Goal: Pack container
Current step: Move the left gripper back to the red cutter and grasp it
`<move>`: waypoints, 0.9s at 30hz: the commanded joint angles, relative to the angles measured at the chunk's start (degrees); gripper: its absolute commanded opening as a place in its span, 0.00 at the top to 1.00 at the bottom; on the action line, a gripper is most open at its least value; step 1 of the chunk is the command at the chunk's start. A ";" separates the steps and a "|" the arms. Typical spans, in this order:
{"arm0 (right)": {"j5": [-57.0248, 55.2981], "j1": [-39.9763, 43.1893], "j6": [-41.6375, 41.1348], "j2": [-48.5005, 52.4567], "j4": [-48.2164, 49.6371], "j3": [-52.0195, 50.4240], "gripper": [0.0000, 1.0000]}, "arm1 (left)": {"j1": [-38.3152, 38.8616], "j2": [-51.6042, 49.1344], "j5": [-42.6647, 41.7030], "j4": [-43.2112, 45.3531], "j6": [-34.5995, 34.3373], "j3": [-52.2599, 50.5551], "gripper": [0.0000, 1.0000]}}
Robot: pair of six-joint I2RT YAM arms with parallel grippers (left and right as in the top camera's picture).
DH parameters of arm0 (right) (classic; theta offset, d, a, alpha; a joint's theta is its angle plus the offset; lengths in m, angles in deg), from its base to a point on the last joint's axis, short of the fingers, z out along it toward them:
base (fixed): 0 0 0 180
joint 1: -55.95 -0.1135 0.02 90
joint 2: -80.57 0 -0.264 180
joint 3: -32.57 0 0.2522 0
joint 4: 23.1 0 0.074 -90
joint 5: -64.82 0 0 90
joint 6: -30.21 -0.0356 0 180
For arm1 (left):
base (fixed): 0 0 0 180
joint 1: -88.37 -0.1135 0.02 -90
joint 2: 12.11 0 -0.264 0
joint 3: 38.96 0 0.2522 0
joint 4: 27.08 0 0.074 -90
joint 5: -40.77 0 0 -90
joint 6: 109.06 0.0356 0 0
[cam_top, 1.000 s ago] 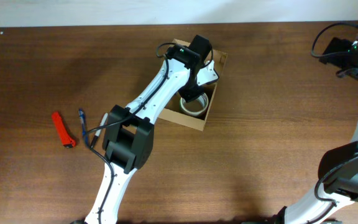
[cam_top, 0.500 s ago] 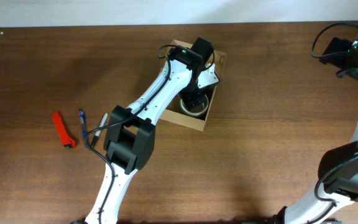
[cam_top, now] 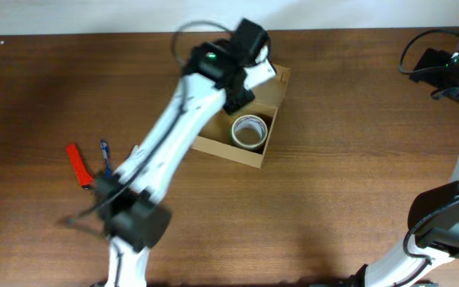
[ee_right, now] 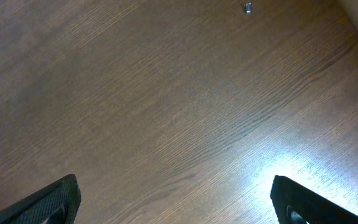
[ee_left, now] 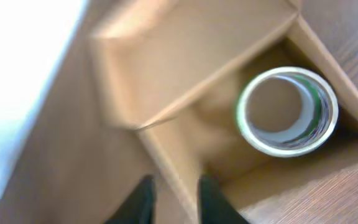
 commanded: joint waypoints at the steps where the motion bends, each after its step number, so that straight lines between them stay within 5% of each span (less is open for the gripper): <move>1: -0.50 0.15 0.20 -0.44 0.00 1.01 0.01 | -3.41 8.98 5.75 0.09 -4.28 -0.04 0.84; 11: -0.52 0.15 0.20 -0.44 0.00 1.01 0.01 | -26.95 22.69 5.77 3.93 -22.40 -16.96 0.82; 18: -0.52 0.15 0.20 -0.44 -0.02 1.01 0.01 | -48.54 24.76 -5.73 2.64 -37.59 -34.82 0.83; 27: -0.52 0.15 0.20 -0.44 0.00 1.01 0.01 | -54.36 24.17 -7.96 13.33 -39.67 -55.76 0.66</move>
